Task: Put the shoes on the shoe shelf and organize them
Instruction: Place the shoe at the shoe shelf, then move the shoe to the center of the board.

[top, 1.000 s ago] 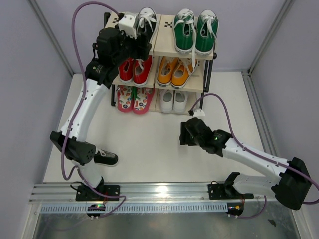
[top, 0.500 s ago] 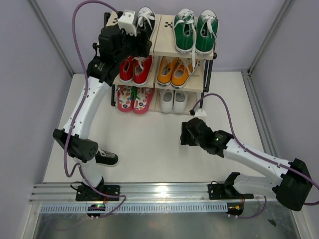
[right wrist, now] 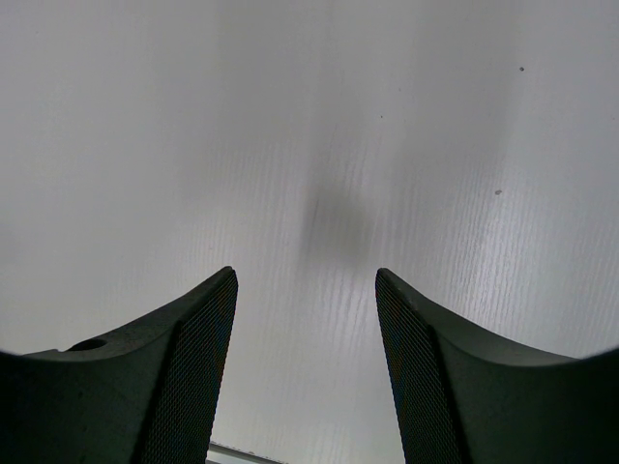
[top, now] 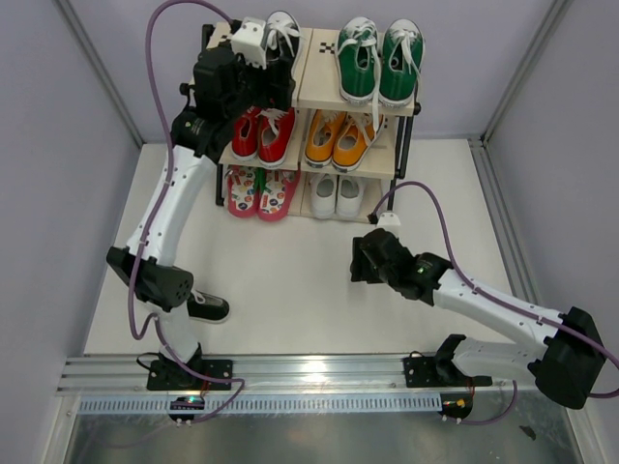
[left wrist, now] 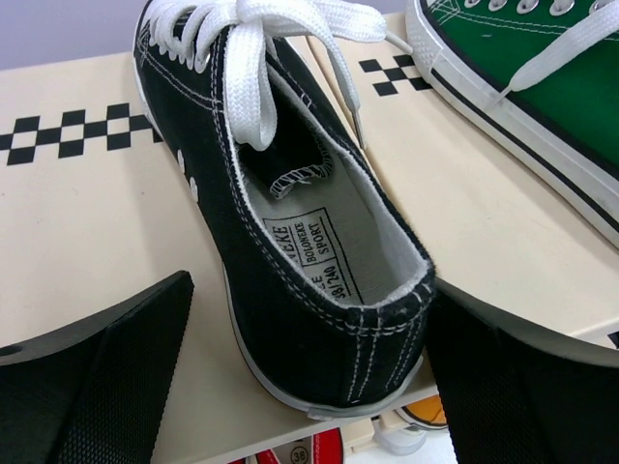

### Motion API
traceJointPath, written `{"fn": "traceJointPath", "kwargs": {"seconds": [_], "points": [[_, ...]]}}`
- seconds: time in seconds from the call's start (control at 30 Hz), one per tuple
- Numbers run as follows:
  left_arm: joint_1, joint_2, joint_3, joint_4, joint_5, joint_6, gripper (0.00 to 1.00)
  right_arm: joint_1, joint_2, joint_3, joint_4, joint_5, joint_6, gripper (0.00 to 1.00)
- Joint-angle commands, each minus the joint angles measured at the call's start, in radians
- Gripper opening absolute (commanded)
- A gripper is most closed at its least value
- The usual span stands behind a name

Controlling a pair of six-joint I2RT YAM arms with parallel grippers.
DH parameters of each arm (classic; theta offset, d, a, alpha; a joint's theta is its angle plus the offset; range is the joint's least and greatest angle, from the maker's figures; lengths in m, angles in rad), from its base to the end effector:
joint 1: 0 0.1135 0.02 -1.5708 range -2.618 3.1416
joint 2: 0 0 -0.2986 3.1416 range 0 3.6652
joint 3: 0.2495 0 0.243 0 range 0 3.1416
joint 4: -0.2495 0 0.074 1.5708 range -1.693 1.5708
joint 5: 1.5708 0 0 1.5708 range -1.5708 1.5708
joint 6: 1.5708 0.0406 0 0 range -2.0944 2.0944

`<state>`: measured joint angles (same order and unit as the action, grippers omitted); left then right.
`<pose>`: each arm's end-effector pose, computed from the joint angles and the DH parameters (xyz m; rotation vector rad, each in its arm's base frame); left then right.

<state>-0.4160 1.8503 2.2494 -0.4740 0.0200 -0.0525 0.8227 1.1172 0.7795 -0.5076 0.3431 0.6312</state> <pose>0.3750 -0.1665 0.5387 0.3150 1.6287 -0.3734 0.1499 0.1415 0.2765 -0.0713 2.3705 0.2906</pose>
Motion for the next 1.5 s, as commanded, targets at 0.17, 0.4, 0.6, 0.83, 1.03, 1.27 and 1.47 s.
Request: {"fn": "traceJointPath", "kwargs": {"seconds": [0.17,0.4,0.6,0.83,1.03,1.27,1.47], "points": [[0.008,-0.097,-0.002,-0.021,0.063,0.002,0.99,0.0,0.01,0.026,0.035,0.007,0.004,0.64],[0.008,-0.295,-0.16,0.008,0.043,-0.067,0.99,-0.002,0.023,0.017,0.055,-0.003,0.016,0.64],[0.008,-0.5,-0.31,-0.207,-0.187,-0.089,0.99,-0.002,0.027,-0.006,0.087,-0.021,0.028,0.64],[0.008,-0.789,-0.666,-0.51,-0.29,-0.19,0.99,0.0,0.015,-0.032,0.126,-0.053,0.006,0.64],[0.008,-0.91,-0.948,-0.673,-0.123,-0.267,0.92,-0.002,0.044,-0.043,0.149,-0.059,0.005,0.64],[0.008,-0.971,-1.183,-0.675,-0.098,-0.36,0.88,0.001,0.033,-0.111,0.181,-0.055,0.056,0.64],[0.006,-0.961,-1.263,-0.608,-0.032,-0.478,0.84,0.001,0.009,-0.158,0.202,-0.062,0.111,0.64]]}}
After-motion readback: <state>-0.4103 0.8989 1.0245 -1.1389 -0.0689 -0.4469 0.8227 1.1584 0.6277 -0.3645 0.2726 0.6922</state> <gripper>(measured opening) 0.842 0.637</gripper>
